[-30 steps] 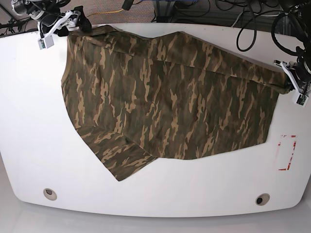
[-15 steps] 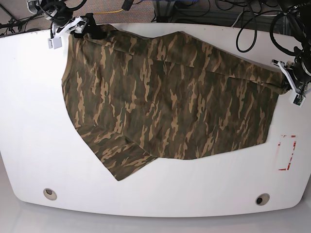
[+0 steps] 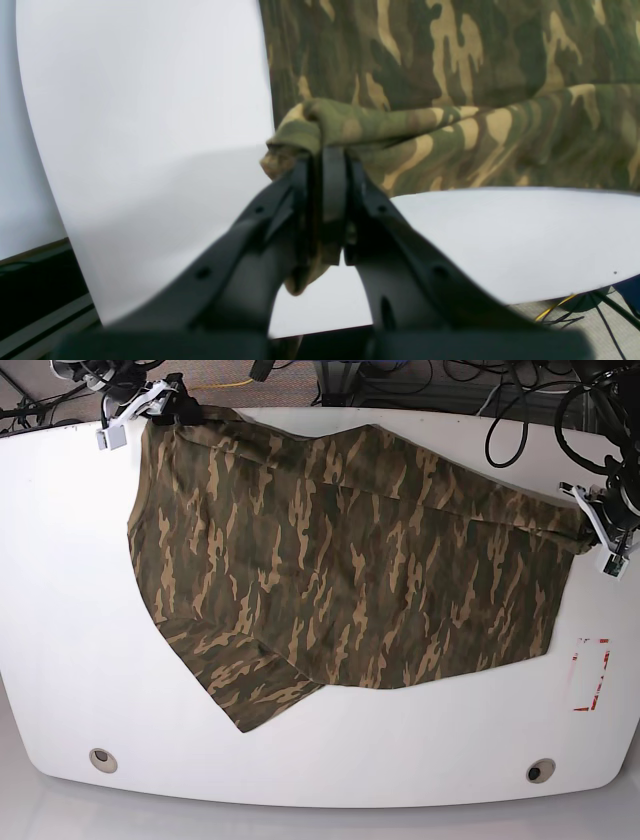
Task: Fold the T-shirt properly
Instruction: 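Hold the shirt edge with both grippers and smooth it flat, then release the shirt with the right gripper and regrasp its edge nearby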
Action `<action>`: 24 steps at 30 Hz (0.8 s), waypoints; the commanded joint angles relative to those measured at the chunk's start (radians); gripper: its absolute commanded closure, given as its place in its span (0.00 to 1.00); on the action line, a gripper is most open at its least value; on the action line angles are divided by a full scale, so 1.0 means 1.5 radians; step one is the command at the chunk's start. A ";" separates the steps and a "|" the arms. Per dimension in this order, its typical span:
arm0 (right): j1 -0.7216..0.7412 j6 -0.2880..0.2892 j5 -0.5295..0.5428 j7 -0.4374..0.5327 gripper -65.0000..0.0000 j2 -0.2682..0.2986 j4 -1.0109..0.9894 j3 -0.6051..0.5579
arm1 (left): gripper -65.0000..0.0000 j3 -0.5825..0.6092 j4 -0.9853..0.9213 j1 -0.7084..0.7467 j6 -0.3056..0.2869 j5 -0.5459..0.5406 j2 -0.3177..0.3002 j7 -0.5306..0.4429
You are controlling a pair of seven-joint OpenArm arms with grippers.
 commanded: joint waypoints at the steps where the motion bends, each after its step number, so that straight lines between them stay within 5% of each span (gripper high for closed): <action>1: 0.001 0.001 0.013 0.011 0.63 0.011 0.013 0.002 | 1.00 -0.003 0.008 -0.004 0.001 -0.002 -0.012 -0.010; 5: 0.018 0.001 0.014 0.011 0.96 0.032 0.013 0.001 | 1.00 -0.002 0.008 -0.005 0.001 -0.002 -0.012 -0.010; 7: 0.025 0.001 0.014 0.011 1.00 0.043 0.013 0.001 | 1.00 -0.002 0.008 -0.006 0.001 -0.002 -0.012 -0.010; 19: 0.002 0.001 0.099 0.004 1.00 0.122 0.015 0.006 | 1.00 -0.067 0.009 -0.010 0.001 -0.036 -0.009 -0.010; 24: 0.024 0.001 0.102 0.004 1.00 0.143 0.012 0.002 | 1.00 -0.067 0.009 -0.046 0.001 -0.046 0.028 -0.010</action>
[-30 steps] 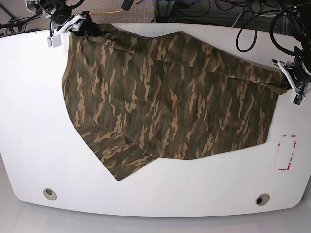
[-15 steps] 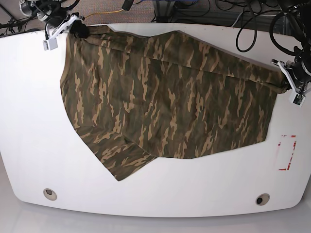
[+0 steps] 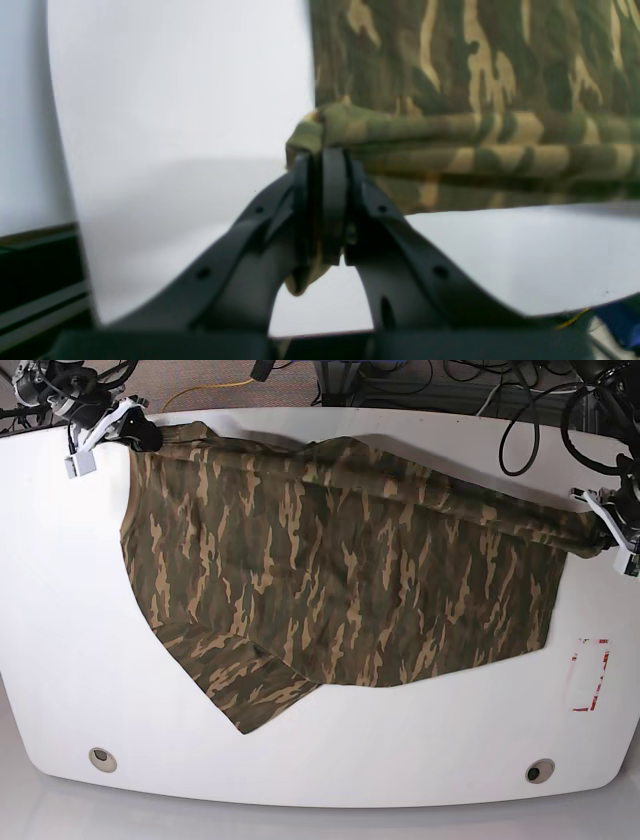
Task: Fold the T-shirt properly
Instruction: 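Release the shirt with the right gripper and regrasp its edge nearby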
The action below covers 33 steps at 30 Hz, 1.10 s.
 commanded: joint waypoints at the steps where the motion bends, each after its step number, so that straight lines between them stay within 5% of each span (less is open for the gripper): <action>1: 0.014 0.001 0.007 0.010 1.00 0.016 0.005 0.005 | 1.00 0.006 0.008 -0.032 0.001 0.003 0.008 -0.016; 10: 0.099 0.001 -0.019 0.012 1.00 0.051 -0.132 -0.032 | 1.00 0.103 0.005 -0.104 0.001 0.162 0.054 -0.018; 18: 0.172 0.001 -0.071 0.012 1.00 0.053 -0.156 -0.033 | 1.00 0.133 -0.120 -0.165 0.001 0.179 0.053 -0.020; 25: 0.210 0.001 -0.114 0.011 1.00 0.052 -0.156 -0.034 | 1.00 0.150 -0.205 -0.190 0.001 0.180 0.037 -0.093; 29: 0.220 0.001 -0.162 0.013 0.75 0.051 -0.157 -0.033 | 0.98 0.176 -0.243 -0.196 0.001 0.179 0.027 -0.099; 33: 0.237 0.001 -0.191 0.011 0.41 0.051 -0.150 -0.029 | 0.65 0.181 -0.267 -0.226 0.001 0.179 0.027 -0.099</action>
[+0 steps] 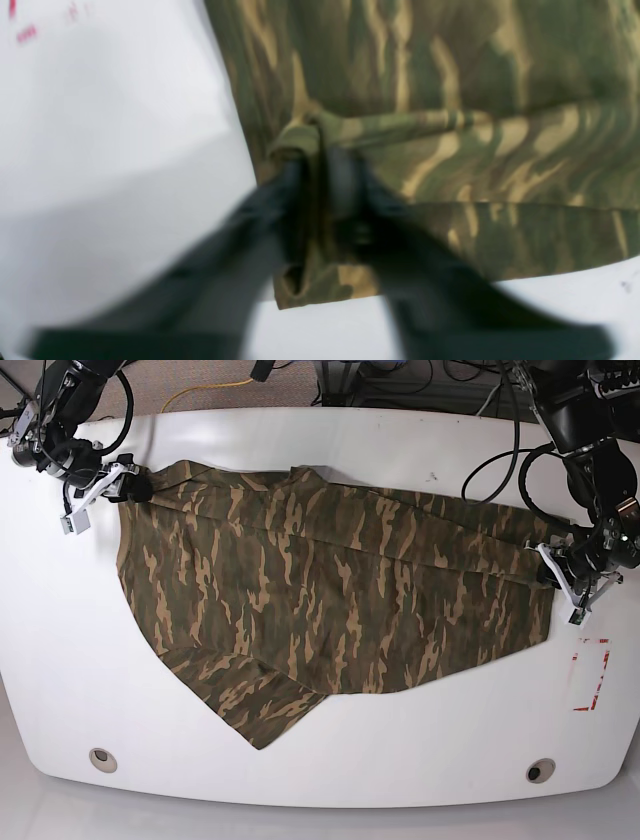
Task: Fold the T-shirt properly
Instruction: 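Release the shirt with the right gripper and regrasp its edge nearby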
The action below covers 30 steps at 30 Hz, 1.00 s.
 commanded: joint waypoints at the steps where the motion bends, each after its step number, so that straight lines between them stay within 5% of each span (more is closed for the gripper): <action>1: 0.008 0.001 0.025 0.008 0.35 0.013 0.022 0.006 | 0.56 -0.002 -0.002 -0.026 0.000 -0.013 -0.011 -0.017; 4: -0.020 0.001 0.070 0.008 0.19 0.015 0.053 0.010 | 0.26 -0.003 -0.010 -0.029 0.000 -0.013 -0.011 -0.019; 6: -0.039 0.001 0.109 0.008 0.15 0.014 0.067 0.018 | 0.19 -0.003 -0.005 -0.031 0.000 -0.014 -0.011 -0.024; 16: -0.148 0.001 0.202 0.008 0.15 -0.016 0.087 0.016 | 0.19 -0.005 0.055 -0.003 0.000 -0.014 -0.010 -0.025; 30: -0.128 0.001 0.089 0.010 0.15 -0.071 0.083 -0.050 | 0.19 -0.002 0.056 0.028 0.000 -0.013 0.015 -0.027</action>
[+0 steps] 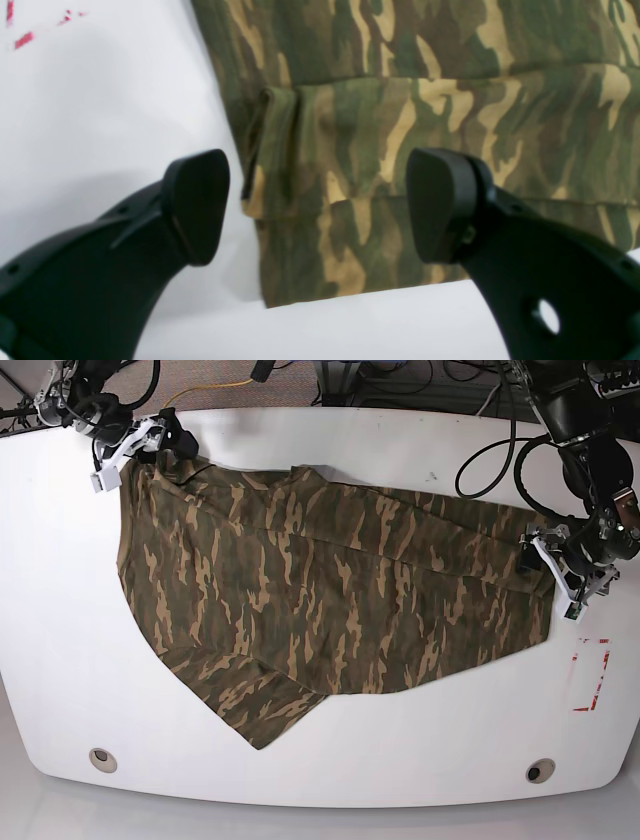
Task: Fold the T-shirt properly
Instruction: 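Release the shirt with the right gripper and regrasp its edge nearby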
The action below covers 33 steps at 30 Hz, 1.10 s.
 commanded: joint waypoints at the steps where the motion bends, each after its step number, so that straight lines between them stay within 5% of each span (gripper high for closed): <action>1: 0.009 0.001 -0.016 0.004 0.15 -0.006 0.014 -0.012 | 0.19 -0.001 0.010 -0.010 -0.001 -0.008 -0.002 -0.014; 23: -0.094 0.001 -0.005 -0.002 0.15 0.026 0.168 0.029 | 0.19 -0.001 0.010 -0.009 -0.001 -0.008 -0.001 -0.014; 33: -0.100 0.001 0.022 -0.001 0.15 0.024 0.097 -0.024 | 0.19 0.000 0.010 -0.008 -0.001 -0.008 0.000 -0.014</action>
